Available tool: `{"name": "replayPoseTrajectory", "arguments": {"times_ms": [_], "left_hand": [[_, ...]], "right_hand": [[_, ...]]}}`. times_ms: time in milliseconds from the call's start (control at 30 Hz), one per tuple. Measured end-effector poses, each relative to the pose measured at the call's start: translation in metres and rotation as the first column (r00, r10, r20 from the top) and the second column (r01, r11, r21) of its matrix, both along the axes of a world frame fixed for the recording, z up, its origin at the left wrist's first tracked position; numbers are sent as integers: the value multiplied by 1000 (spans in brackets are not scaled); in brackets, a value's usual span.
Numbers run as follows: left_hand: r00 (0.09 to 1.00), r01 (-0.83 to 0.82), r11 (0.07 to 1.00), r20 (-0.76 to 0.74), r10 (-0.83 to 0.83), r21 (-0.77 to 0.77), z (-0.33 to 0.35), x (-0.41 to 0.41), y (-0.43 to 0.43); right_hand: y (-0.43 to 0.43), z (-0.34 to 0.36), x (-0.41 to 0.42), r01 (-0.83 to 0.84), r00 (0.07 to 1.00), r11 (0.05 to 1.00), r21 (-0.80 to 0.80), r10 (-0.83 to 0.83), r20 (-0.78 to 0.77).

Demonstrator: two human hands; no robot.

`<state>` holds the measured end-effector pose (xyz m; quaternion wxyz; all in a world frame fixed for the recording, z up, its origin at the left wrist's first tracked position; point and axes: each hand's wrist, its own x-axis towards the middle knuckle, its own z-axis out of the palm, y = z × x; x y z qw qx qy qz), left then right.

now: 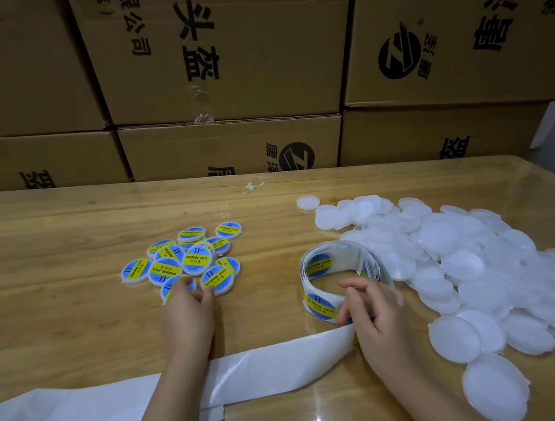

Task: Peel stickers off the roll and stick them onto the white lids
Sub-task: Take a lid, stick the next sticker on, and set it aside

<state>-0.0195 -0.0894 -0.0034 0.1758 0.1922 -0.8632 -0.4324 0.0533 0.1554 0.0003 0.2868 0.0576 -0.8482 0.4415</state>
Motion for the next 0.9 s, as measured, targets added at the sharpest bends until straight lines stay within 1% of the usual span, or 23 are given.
{"name": "replayPoseTrajectory", "arguments": {"times_ms": [33,67,133,167,200,267,333,367,467,600,767,800,833,900], "left_hand": [[1000,16,1000,-23,-17,-21,2,1,2],[996,51,996,-66,-56,-75,4,4,5],[970,146,955,-150,-189,-260,7,9,12],[952,193,912,-156,-263,-362,7,11,16],[938,223,857,-137,-318,-465,6,13,20],[939,243,738,-37,-341,-629,4,17,26],[950,261,675,57,-308,-690,2,17,28],[953,262,668,77,-293,-696,2,17,28],[961,260,685,112,-254,-681,2,15,27],[965,247,699,106,-239,-672,0,13,26],[966,249,703,116,-232,-666,1,14,28],[965,245,731,87,-248,-637,3,14,29],[960,242,781,24,-280,-575,6,14,33],[927,269,900,-160,-338,-343,14,17,42]], "right_hand": [[0,0,0,1,1000,1000,-1,-1,-1],[0,0,0,2,1000,1000,-2,-2,-5],[0,0,0,9,1000,1000,1,-9,-17],[0,0,0,13,1000,1000,2,-13,-20],[0,1,1,14,1000,1000,1,-14,-20],[0,1,1,14,1000,1000,-5,-15,-20],[0,2,1,18,1000,1000,-7,-18,-19],[0,2,2,16,1000,1000,-9,-16,-18],[1,5,2,12,1000,1000,8,-12,-25],[0,6,3,32,999,997,67,-30,-35],[1,8,3,114,990,991,65,-108,-92],[1,9,2,138,985,989,44,-132,-112],[2,11,1,166,978,986,11,-163,-130],[6,13,-3,231,958,969,-90,-242,-155]]}}
